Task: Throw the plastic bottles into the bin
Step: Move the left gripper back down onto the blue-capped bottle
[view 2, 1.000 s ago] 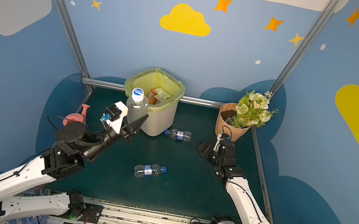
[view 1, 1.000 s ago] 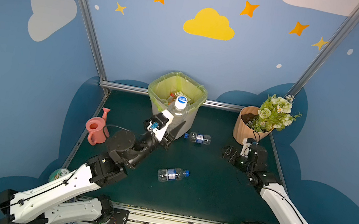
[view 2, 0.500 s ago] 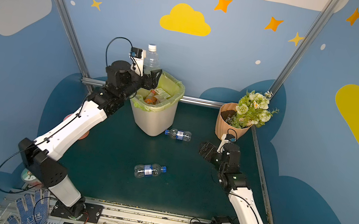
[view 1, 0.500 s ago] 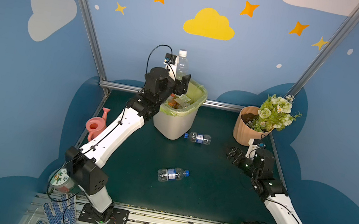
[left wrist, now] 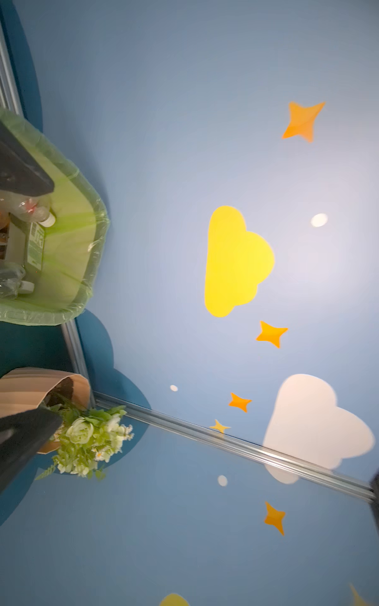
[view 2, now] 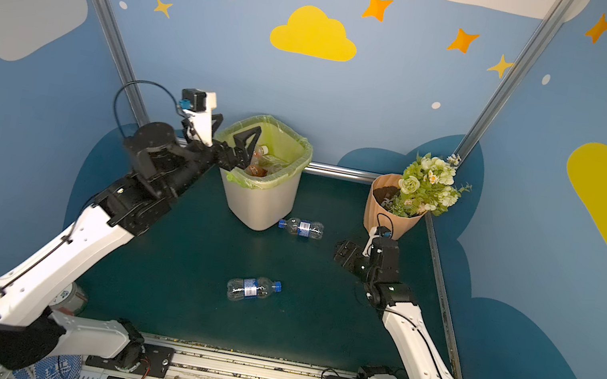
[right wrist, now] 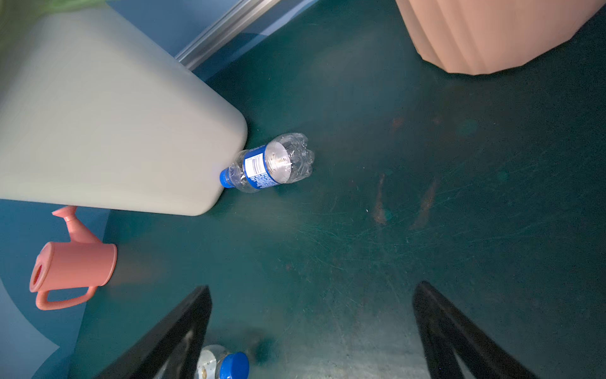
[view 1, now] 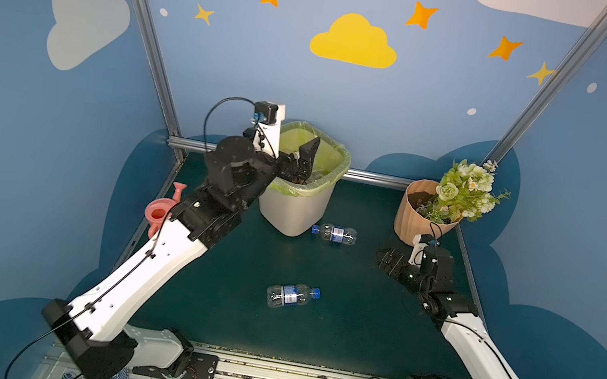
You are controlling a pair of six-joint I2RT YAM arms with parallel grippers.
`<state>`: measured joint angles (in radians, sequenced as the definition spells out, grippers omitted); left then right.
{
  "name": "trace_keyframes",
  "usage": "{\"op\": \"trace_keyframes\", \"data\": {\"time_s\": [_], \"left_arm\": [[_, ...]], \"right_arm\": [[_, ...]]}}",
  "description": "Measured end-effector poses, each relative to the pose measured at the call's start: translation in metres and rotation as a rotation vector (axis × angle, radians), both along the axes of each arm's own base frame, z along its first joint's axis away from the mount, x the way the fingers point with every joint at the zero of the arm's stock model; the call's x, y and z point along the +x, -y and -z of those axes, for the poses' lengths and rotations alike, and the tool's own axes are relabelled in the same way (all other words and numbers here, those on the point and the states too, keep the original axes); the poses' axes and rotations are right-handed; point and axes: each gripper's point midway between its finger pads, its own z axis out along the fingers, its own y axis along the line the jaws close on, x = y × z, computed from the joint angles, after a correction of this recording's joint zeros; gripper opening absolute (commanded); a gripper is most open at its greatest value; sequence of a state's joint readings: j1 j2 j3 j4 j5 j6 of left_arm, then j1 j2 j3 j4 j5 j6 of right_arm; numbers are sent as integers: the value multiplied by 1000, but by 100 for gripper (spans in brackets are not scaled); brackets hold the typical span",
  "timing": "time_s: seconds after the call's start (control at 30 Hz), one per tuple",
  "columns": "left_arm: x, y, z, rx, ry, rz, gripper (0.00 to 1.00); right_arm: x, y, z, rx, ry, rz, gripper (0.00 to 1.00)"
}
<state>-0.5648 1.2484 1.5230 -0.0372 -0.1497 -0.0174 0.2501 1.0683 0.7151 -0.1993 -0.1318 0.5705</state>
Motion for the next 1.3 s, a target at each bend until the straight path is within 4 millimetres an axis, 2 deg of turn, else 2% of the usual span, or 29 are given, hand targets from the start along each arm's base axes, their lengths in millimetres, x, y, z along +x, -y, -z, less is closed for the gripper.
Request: {"op": "trace_keyframes", "data": {"time_s": [0.07, 0.13, 0.2, 0.33, 0.43, 0.6, 0.73, 0.97, 1.13, 1.3], "left_arm": [[-15, -15, 0, -8, 23, -32, 100], [-21, -26, 14, 1, 11, -68, 100], [-21, -34, 38, 20, -24, -105, 100], [-24, -51, 108, 68, -143, -178, 100], [-34, -66, 151, 77, -215, -220, 100], [-53, -77, 193, 105, -296, -219, 100], [-62, -62, 224, 194, -370, -143, 100], [-81, 4, 300, 497, -515, 91, 100], [-88, 34, 356, 687, -653, 229, 100], [-95, 58, 391, 826, -765, 337, 98]], "right_arm": [[4, -3, -1, 6, -7, -6, 94], [8, -5, -4, 16, -4, -11, 94], [11, -8, -6, 32, -2, -14, 94], [18, -14, -4, 56, -24, -21, 94], [22, -18, 1, 75, -52, -25, 94], [26, -23, 5, 104, -81, -28, 94], [27, -24, 4, 113, -83, -27, 94], [28, -24, 3, 126, -87, -16, 94], [28, -24, 1, 126, -81, -13, 94], [25, -21, -3, 123, -62, -5, 94]]}}
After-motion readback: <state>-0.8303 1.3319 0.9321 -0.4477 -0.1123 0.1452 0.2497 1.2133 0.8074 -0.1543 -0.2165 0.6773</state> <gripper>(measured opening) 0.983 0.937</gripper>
